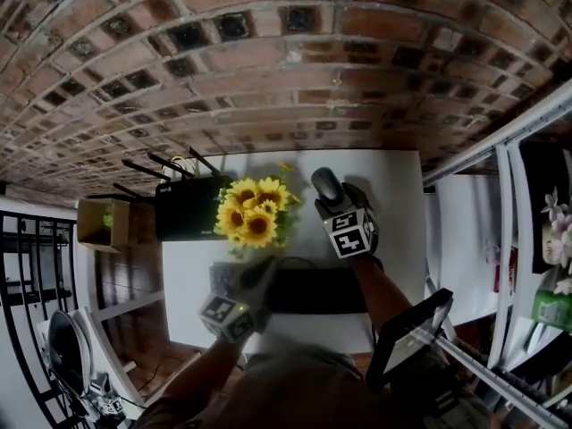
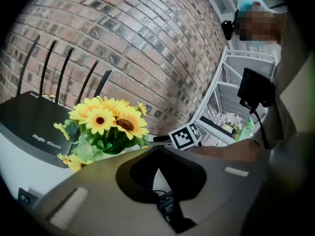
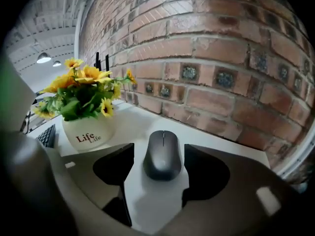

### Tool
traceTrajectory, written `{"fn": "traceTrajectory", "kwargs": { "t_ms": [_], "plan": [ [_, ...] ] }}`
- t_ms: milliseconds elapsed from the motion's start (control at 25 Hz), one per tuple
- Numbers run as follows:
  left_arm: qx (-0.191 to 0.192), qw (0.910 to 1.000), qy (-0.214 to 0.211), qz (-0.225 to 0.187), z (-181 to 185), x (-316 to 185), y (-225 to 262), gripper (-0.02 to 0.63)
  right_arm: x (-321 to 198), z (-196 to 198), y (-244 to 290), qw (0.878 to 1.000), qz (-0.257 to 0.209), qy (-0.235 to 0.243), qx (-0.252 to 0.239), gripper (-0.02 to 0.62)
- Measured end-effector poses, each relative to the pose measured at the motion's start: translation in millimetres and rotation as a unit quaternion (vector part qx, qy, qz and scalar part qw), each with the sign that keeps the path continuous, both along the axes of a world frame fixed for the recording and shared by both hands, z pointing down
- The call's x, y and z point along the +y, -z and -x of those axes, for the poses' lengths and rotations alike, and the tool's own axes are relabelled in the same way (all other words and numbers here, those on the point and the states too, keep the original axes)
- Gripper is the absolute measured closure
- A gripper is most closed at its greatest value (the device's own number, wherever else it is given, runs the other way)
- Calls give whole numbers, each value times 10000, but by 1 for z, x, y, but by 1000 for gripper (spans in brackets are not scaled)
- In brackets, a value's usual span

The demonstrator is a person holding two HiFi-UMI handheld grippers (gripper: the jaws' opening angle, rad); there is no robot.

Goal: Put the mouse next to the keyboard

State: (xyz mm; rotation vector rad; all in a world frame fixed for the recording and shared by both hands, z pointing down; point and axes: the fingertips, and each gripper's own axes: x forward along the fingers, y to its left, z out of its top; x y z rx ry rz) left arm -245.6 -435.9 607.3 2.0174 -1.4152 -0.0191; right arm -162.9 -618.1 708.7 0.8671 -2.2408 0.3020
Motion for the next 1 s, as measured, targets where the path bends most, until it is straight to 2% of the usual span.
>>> {"fn": "traceTrajectory", "kwargs": {
  "t_ms": [240,520,1000],
  "plan": [
    [26,9999,83,81,6,1,-7,604,-16,9,-27,9989,205,181,381,242],
    [17,9996,219,162,14,-2,-12,604,-15,13,-33,9984,322,213,406,279],
    [-158,9998,-140,-31,-2,-11,0,604,2,-18,-9,9995,202,-88,232,284]
  ]
}}
